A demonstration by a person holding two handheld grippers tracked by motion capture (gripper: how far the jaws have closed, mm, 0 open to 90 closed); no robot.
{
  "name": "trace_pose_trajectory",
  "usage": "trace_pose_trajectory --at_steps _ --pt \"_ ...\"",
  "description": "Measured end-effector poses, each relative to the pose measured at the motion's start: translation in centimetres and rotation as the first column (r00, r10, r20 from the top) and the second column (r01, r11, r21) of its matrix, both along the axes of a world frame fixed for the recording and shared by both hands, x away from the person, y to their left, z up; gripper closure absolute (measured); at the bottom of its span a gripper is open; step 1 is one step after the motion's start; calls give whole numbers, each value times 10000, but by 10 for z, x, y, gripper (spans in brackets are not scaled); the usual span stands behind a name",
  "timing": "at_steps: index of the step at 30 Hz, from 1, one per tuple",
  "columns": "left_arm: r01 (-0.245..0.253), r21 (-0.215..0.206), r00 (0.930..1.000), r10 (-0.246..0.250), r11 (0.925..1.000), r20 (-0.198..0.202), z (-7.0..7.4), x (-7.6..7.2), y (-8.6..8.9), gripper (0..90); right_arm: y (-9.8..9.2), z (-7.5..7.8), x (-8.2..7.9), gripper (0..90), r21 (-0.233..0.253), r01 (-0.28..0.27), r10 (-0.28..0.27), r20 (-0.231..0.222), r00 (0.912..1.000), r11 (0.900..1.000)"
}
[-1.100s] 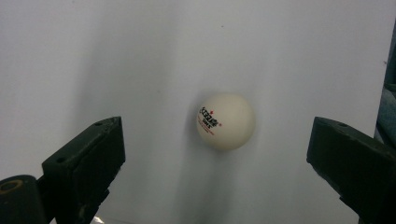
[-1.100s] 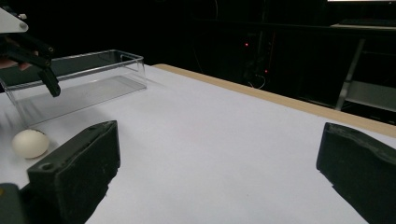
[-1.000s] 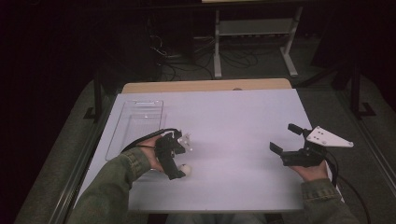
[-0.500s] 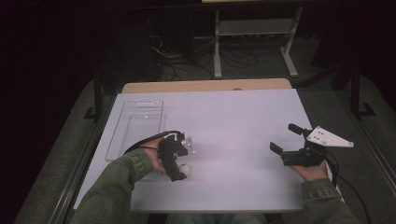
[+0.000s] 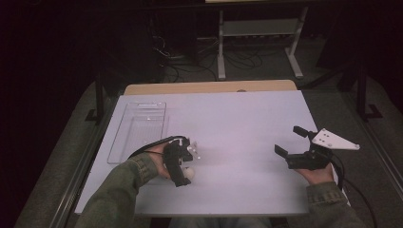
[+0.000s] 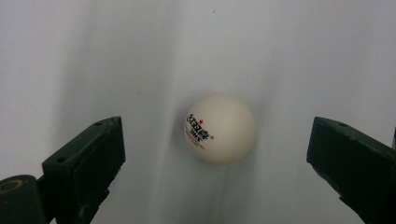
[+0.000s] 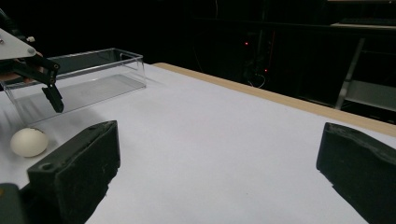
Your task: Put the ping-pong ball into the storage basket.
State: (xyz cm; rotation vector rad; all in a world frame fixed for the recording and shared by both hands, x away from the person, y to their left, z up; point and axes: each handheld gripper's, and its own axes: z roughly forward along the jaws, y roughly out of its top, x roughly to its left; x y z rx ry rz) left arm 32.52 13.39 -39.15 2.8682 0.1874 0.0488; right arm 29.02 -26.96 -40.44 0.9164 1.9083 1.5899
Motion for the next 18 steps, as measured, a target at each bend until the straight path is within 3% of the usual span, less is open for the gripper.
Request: trace_pose_trajectory --at_steps 18 --pt "198 241 9997 -201 9995 117 -9 -1 -5 57 1 0 0 0 -42 -53 53 -37 10000 10000"
